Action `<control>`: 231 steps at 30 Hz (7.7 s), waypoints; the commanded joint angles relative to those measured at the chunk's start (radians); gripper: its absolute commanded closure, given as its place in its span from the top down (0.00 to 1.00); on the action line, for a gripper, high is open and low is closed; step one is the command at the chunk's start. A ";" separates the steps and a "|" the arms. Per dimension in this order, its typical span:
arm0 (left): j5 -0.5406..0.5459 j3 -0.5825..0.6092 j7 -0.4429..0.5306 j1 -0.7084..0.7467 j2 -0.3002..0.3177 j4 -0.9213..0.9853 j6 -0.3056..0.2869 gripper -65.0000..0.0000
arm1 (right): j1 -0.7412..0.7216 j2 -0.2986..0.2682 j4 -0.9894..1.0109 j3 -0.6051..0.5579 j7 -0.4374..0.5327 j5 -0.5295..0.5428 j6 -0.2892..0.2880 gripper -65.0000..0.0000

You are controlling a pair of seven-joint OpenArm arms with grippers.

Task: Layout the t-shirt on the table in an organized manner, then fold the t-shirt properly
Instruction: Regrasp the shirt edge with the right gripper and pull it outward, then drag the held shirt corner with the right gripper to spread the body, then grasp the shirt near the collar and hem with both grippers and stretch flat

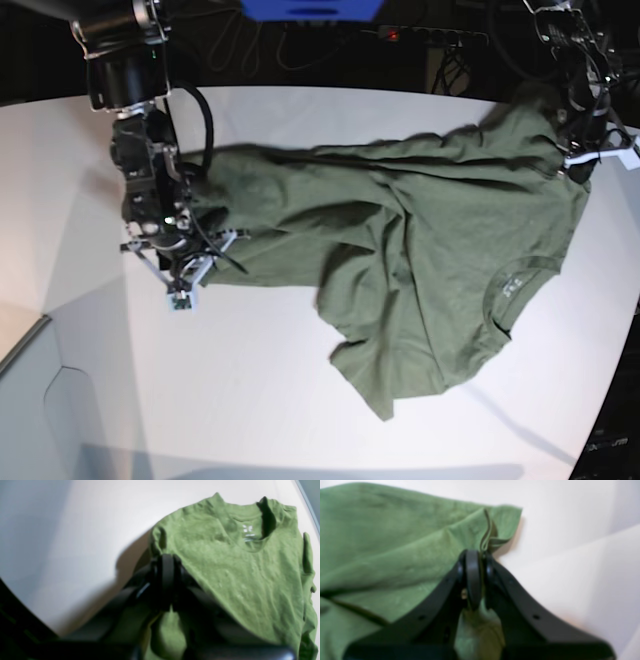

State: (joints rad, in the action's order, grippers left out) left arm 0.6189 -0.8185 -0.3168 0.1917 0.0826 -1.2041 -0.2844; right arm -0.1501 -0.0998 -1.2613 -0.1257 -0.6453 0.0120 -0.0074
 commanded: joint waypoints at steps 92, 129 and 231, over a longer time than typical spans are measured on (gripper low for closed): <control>0.014 0.089 0.020 -0.048 0.001 -0.026 -0.011 0.00 | 0.237 -0.140 -0.413 0.206 0.051 -0.010 -0.148 0.00; 0.005 0.089 0.020 -0.050 0.004 -0.026 -0.011 0.00 | -0.277 -0.134 0.010 -0.044 -0.109 -0.011 -0.147 0.61; 0.014 0.087 -0.265 0.127 -0.011 -0.286 -0.014 0.06 | 0.913 0.113 -0.728 0.469 0.092 -0.011 -0.148 0.56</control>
State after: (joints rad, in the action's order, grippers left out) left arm 0.6197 -0.7288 -0.5987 0.3199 0.0608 -1.4719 -0.2890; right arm 0.7601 0.0116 -1.9690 0.3447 -0.5751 -0.0101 -0.1600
